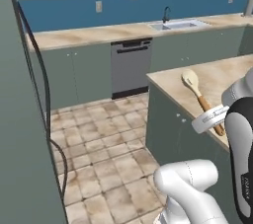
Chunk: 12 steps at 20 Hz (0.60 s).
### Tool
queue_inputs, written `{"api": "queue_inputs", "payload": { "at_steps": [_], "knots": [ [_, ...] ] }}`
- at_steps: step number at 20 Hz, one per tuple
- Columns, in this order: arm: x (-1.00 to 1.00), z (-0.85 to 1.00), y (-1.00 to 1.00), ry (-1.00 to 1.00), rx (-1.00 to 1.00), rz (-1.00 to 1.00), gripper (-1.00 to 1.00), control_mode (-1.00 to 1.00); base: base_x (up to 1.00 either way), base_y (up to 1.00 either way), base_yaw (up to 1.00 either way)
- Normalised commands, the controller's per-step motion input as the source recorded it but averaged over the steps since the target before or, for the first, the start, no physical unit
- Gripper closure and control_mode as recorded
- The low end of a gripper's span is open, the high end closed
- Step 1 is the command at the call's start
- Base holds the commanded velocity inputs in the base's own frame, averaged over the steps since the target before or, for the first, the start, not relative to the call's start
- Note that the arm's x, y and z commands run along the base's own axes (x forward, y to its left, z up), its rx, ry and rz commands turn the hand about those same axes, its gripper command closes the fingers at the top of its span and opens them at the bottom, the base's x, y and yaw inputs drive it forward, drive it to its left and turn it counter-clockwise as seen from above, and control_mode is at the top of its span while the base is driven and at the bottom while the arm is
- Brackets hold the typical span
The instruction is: Organize the utensils by type. Pick up the wooden spoons from the counter and place them in the open cabinet. Then pick up the metallic utensils from the counter and place them in the open drawer.
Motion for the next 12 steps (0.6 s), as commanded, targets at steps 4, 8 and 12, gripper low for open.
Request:
{"api": "queue_inputs", "payload": {
  "at_steps": [4, 8, 12],
  "knots": [
    [0.0, 0.0, 0.0, 0.0, 0.0, 0.0, 1.0, 1.0, 1.0, 0.25, 0.0],
    [0.0, 0.0, 0.0, 0.0, 0.0, 0.0, 1.0, 1.0, 1.0, 0.23, 0.0],
    [0.0, 0.0, 0.0, 0.0, 0.0, 0.0, 1.0, 1.0, 1.0, 0.08, 0.0]
  ]
}}
